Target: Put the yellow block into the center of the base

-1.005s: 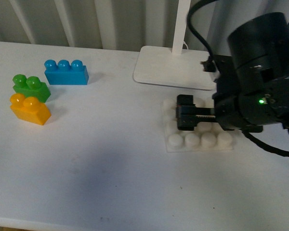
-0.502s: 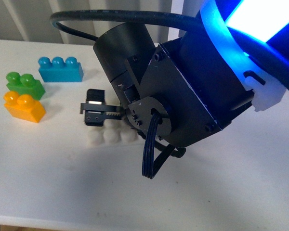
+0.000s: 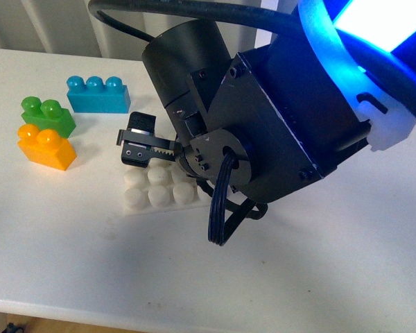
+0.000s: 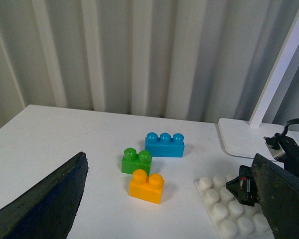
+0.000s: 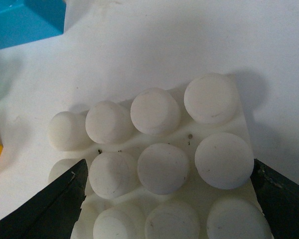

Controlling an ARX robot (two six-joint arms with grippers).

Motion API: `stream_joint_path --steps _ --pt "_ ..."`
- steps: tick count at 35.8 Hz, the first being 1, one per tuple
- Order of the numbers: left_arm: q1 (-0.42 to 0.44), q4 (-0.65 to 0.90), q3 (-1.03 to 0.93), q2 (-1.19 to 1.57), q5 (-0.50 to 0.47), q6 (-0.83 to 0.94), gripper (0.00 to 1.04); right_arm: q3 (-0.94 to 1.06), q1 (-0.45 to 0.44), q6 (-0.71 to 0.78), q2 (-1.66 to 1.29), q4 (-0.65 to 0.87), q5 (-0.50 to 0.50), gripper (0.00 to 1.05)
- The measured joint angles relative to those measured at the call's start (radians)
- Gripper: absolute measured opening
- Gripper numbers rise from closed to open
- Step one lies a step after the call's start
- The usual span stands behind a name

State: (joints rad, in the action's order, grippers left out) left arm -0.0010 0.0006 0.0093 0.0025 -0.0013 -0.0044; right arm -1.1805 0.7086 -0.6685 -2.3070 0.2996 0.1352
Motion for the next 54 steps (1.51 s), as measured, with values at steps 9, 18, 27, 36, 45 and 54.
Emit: stream_joint_path --steps 9,18,27,36,45,54 --pt "0.000 0.000 0.000 0.000 0.000 0.000 0.98 0.100 -0.026 -0.104 0.047 0.097 -0.013 0.95" --pt "0.000 0.000 0.000 0.000 0.000 0.000 0.98 0.243 -0.114 -0.148 0.170 0.176 -0.005 0.95" --pt "0.000 0.000 0.000 0.000 0.000 0.000 0.98 0.400 -0.245 -0.134 0.393 0.284 -0.009 0.95" --pt "0.000 0.000 0.000 0.000 0.000 0.000 0.98 0.712 -0.403 0.041 0.814 0.318 -0.048 0.95" --pt "0.000 0.000 0.000 0.000 0.002 0.000 0.98 1.123 -0.612 0.608 1.305 0.622 -0.034 0.45" --pt "0.000 0.000 0.000 0.000 0.000 0.000 0.98 1.159 -0.704 0.657 1.511 0.459 -0.129 0.02"
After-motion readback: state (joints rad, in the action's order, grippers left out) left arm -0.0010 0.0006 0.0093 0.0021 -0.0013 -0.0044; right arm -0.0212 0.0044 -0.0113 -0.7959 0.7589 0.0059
